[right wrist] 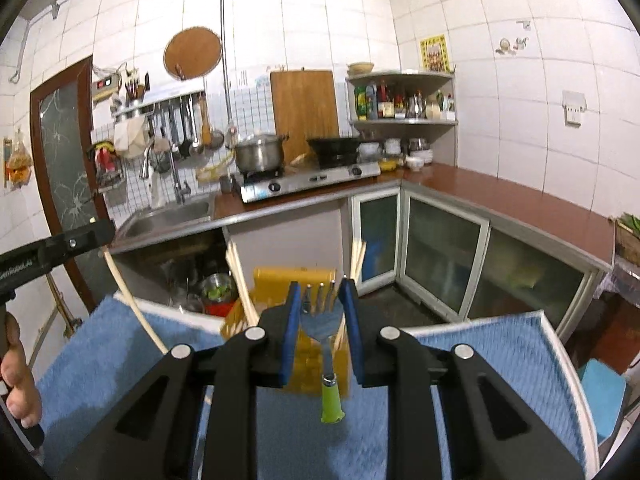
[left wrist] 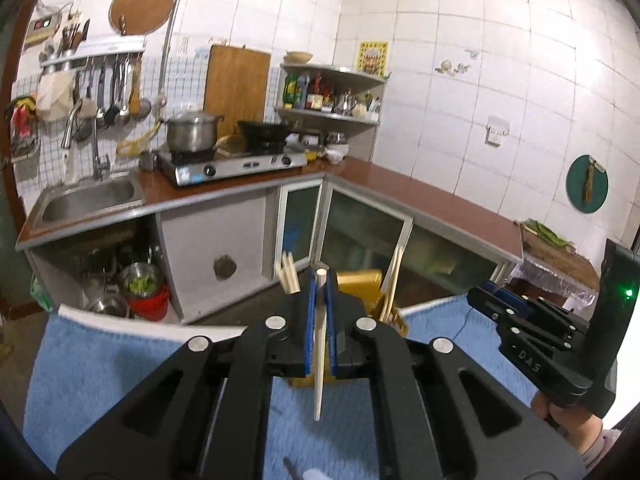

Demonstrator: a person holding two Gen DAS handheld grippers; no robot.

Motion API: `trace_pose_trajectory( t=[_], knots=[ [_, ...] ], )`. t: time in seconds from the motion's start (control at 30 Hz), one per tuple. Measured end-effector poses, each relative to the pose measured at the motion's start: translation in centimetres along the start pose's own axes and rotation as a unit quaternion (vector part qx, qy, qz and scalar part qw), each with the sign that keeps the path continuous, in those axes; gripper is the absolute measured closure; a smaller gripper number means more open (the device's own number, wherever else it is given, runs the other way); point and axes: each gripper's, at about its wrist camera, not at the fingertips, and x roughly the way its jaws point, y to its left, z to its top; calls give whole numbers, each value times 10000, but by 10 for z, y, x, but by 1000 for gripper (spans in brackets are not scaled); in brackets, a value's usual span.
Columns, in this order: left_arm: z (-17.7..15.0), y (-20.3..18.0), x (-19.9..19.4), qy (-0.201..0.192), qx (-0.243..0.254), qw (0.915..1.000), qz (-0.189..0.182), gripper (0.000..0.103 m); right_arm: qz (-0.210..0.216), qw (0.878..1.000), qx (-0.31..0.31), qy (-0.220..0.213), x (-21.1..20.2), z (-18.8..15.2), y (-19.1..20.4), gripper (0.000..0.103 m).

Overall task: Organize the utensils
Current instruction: 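Lower the fork and chopstick into the holder's opening, then open both tools to release the fork and chopstick in the holder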

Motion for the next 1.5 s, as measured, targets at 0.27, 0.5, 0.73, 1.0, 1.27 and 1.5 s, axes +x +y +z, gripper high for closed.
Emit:
trace_pose_trajectory(
  t=[0.27,0.5,0.73,1.0,1.27,1.5],
  knots=[
    [49,-18,20,-442,179,9985,280,99,21,9995,85,-298,19,52,-3,81],
    [61,-32,56,-785,282,9956,434,99,-21,9993,143,-335,54,54,-3,81],
    [20,-30,103,-611,383,9960,532,99,-53,9997,103,-238,86,20,-3,81],
    [-27,-20,136,-349,450,9959,701,99,-66,9997,175,-171,109,-16,-15,81],
    [-55,-8,149,-106,384,9965,732,97,-18,10000,80,21,127,-40,-11,81],
    [-61,3,139,-32,178,9971,743,80,19,9999,117,24,120,-40,-11,64]
  ],
)
